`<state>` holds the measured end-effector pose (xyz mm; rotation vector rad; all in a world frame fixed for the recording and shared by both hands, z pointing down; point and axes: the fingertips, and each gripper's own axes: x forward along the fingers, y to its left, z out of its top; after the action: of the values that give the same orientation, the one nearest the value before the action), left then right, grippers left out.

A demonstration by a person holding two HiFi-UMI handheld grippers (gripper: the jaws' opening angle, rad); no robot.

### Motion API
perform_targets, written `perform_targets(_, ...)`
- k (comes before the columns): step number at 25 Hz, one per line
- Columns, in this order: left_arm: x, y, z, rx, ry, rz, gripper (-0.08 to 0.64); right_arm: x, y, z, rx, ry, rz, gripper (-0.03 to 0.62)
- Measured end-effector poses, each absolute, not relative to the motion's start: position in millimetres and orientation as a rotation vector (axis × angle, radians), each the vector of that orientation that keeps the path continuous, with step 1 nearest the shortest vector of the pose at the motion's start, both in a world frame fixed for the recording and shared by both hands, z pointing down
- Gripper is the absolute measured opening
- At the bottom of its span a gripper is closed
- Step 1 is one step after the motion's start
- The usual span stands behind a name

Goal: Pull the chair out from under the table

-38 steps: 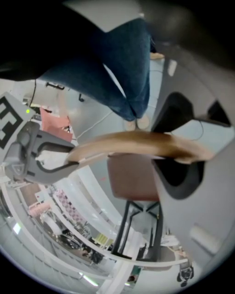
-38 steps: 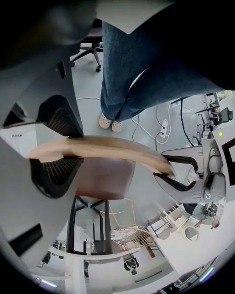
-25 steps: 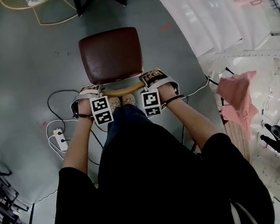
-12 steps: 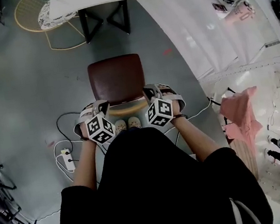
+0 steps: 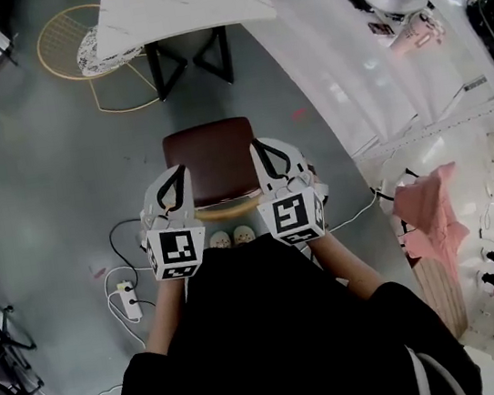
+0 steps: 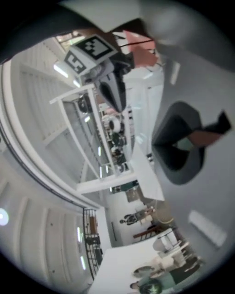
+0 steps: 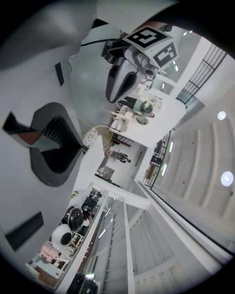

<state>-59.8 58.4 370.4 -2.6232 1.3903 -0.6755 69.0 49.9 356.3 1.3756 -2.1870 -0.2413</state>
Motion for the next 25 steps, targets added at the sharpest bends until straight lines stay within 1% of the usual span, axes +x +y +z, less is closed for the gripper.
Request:
perform_targets(5,-64.8,56.5,299.5,-2.637,1.539,-0.320,0.008,75.2,51.1,297.6,1.587,-2.353,-0.174,0.020)
perform_targets(8,-69.3,55.5,273.9,-2.614,1.602,-0.182,0.008,78.1,54.3,275.7,1.666,-2.429,-0.140,0.020)
perform_targets(19,-68.7,60.2,261.2,-2.577,1.643,-0.120,0.008,70.1,62.7,258.1,1.693,-2.504,-0.127,0.020)
perform_targets(23,-68.2,62.5,265.2,-2.571,1.619,-0.170,0.008,70.1,64.0,257.6,1.695,-2.502,-0.122,0.020)
perform_targets(25,-67.2,63.0,262.8,-2.574,1.625,-0.147,0.008,70.2,64.5,257.2,1.696,-2.499,-0.123,0.020)
